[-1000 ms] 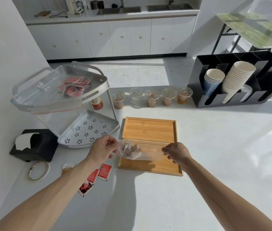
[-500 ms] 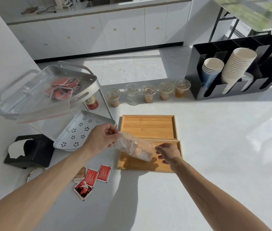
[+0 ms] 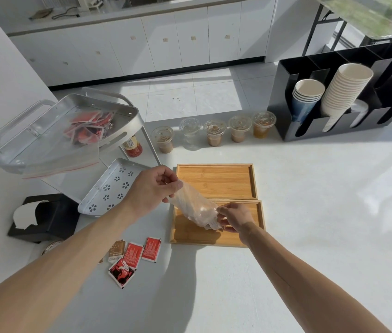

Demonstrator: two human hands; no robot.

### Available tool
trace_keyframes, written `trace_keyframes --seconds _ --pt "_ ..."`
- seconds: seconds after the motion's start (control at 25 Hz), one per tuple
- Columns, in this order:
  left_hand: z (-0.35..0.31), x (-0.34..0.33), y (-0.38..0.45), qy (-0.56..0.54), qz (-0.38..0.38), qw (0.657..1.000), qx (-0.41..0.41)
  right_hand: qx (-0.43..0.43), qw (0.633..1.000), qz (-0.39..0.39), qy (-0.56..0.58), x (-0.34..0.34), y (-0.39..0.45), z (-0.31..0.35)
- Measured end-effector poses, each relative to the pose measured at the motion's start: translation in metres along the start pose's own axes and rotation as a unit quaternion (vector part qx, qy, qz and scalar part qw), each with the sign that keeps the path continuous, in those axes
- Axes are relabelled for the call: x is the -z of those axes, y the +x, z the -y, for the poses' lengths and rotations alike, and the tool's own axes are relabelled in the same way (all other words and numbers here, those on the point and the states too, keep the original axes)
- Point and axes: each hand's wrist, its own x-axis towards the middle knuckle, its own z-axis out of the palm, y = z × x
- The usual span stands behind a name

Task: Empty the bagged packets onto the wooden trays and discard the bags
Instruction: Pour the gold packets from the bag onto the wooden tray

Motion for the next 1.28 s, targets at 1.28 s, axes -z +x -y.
trace_keyframes --seconds 1.28 --pt "-0.032 -0.014 0.009 -0.101 -0.006 0.994 -0.044 0.026 0.997 -0.003 0.070 0.033 -0.022 0.004"
